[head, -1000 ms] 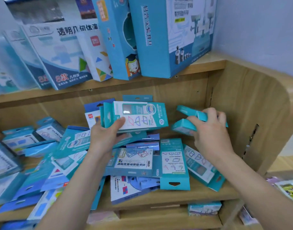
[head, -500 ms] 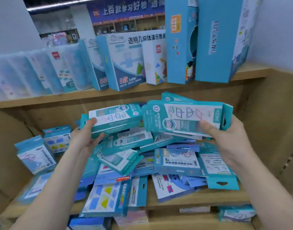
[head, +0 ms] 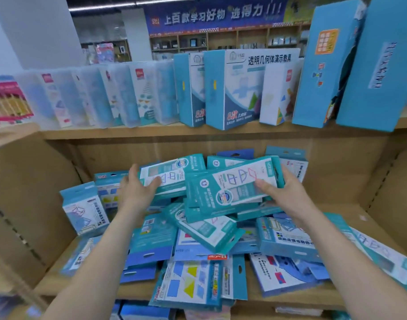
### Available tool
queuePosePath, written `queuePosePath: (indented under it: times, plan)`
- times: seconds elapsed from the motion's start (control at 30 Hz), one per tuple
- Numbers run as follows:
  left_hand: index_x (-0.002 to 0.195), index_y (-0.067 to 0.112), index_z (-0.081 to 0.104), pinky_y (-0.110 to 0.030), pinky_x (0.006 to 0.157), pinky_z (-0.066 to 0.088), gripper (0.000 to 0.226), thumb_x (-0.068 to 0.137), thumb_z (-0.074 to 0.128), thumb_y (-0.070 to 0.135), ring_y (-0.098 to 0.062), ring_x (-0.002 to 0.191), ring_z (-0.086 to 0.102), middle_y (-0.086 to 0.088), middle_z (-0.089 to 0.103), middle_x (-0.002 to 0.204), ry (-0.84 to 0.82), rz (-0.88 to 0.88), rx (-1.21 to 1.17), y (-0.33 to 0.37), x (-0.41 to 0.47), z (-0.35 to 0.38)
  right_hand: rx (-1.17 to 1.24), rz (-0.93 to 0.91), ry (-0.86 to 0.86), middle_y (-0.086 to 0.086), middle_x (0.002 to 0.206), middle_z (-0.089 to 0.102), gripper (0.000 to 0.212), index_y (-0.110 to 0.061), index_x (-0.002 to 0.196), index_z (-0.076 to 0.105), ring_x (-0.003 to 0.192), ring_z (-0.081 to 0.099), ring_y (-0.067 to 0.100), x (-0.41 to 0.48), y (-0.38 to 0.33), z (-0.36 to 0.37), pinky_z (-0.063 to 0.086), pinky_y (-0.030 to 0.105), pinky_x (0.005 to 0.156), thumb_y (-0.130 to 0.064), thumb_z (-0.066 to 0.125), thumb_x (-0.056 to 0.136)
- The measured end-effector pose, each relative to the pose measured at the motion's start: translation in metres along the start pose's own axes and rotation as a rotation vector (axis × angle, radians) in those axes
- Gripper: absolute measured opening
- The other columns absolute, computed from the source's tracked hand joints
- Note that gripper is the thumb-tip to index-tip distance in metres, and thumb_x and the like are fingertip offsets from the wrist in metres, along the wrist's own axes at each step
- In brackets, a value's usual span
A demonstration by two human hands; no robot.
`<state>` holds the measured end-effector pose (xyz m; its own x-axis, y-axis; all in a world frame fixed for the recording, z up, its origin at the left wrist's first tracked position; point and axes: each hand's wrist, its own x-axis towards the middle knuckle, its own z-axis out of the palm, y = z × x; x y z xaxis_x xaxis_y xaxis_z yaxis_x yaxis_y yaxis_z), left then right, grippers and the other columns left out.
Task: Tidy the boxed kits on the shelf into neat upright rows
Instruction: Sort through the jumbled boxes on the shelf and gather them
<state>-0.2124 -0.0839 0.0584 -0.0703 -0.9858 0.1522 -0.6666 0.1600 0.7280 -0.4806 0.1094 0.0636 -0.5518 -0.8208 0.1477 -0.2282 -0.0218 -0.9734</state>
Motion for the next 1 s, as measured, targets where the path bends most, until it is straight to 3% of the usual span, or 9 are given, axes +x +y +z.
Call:
queuePosePath:
  times: [0.1, 0.2, 0.27, 0.37, 0.47, 0.53, 0.67, 0.8, 1.0]
  plan:
    - [0.146, 0.038, 0.023, -0.055, 0.112, 0.018, 0.060, 0.091, 0.038, 0.058, -0.029, 0.144, 0.012, -0.008, 0.016, 0.157, 0.056, 0.334, 0.236, 0.011, -0.014, 0.002, -0.339, -0.055, 0.064, 0.006, 0.122, 0.050, 0.053, -0.034, 0.124, 0.049, 0.113, 0.044, 0.015, 0.012, 0.000, 0.010, 0.041, 0.033, 0.091, -0.050, 0.069, 0.078]
    - [0.139, 0.047, 0.033, -0.060, 0.110, 0.022, 0.044, 0.095, 0.028, 0.050, -0.022, 0.141, 0.026, -0.001, 0.027, 0.154, -0.076, 0.707, 0.099, 0.027, -0.036, 0.017, -0.417, -0.036, 0.130, 0.010, 0.130, 0.041, 0.058, -0.034, 0.135, 0.040, 0.121, 0.038, 0.021, 0.017, 0.004, 0.020, 0.034, 0.031, 0.091, -0.041, 0.066, 0.084]
    - [0.137, 0.043, 0.040, -0.050, 0.111, 0.028, 0.040, 0.097, 0.034, 0.041, -0.018, 0.139, 0.029, 0.001, 0.031, 0.152, -0.120, 0.809, 0.009, 0.034, -0.044, 0.022, -0.489, -0.012, 0.134, 0.012, 0.136, 0.037, 0.070, -0.034, 0.141, 0.031, 0.125, 0.040, 0.028, 0.018, 0.009, 0.020, 0.036, 0.034, 0.096, -0.041, 0.068, 0.082]
    - [0.132, 0.031, 0.053, -0.032, 0.107, 0.032, 0.042, 0.095, 0.037, 0.019, -0.016, 0.132, 0.037, 0.000, 0.039, 0.147, -0.107, 0.866, -0.050, 0.040, -0.049, 0.026, -0.624, 0.008, 0.153, 0.012, 0.147, 0.028, 0.089, -0.039, 0.145, 0.014, 0.132, 0.034, 0.034, 0.015, 0.016, 0.021, 0.038, 0.044, 0.101, -0.053, 0.068, 0.077]
    - [0.127, 0.024, 0.059, -0.035, 0.100, 0.039, 0.046, 0.091, 0.031, 0.023, -0.024, 0.119, 0.048, -0.005, 0.053, 0.134, -0.065, 0.913, 0.014, 0.032, -0.048, 0.037, -0.818, -0.094, 0.220, 0.005, 0.158, -0.002, 0.103, -0.047, 0.145, -0.006, 0.144, 0.009, 0.032, 0.005, 0.011, 0.034, 0.032, 0.054, 0.105, -0.056, 0.069, 0.076]
    - [0.131, 0.025, 0.054, -0.034, 0.099, 0.038, 0.041, 0.095, 0.034, 0.022, -0.024, 0.121, 0.044, -0.008, 0.048, 0.137, -0.013, 0.870, 0.008, 0.019, -0.040, 0.044, -0.982, -0.204, 0.170, -0.002, 0.158, -0.013, 0.094, -0.053, 0.143, -0.007, 0.145, -0.006, 0.027, 0.000, 0.008, 0.046, 0.027, 0.059, 0.105, -0.060, 0.061, 0.080]
    - [0.140, 0.033, 0.040, -0.033, 0.100, 0.038, 0.044, 0.097, 0.034, 0.024, -0.016, 0.128, 0.039, -0.002, 0.040, 0.142, -0.018, 0.723, -0.089, -0.015, -0.037, 0.053, -1.076, -0.223, 0.096, -0.003, 0.158, -0.011, 0.078, -0.054, 0.143, 0.001, 0.144, -0.010, 0.025, 0.000, 0.009, 0.059, 0.024, 0.061, 0.106, -0.067, 0.049, 0.083]
    - [0.137, 0.023, 0.046, -0.041, 0.103, 0.039, 0.046, 0.094, 0.030, 0.024, -0.018, 0.126, 0.043, -0.002, 0.046, 0.136, -0.039, 0.644, -0.133, -0.044, -0.032, 0.061, -1.081, -0.229, 0.105, 0.001, 0.158, -0.005, 0.078, -0.052, 0.143, 0.009, 0.144, -0.005, 0.026, 0.001, 0.006, 0.069, 0.027, 0.061, 0.104, -0.071, 0.050, 0.079]
    - [0.128, 0.007, 0.055, -0.023, 0.101, 0.034, 0.049, 0.088, 0.030, 0.020, -0.019, 0.118, 0.045, -0.009, 0.051, 0.127, 0.018, 0.665, -0.085, -0.048, -0.027, 0.065, -1.118, -0.226, 0.054, 0.005, 0.156, 0.003, 0.088, -0.048, 0.142, 0.019, 0.142, -0.004, 0.029, 0.007, -0.003, 0.077, 0.030, 0.058, 0.106, -0.067, 0.066, 0.070]
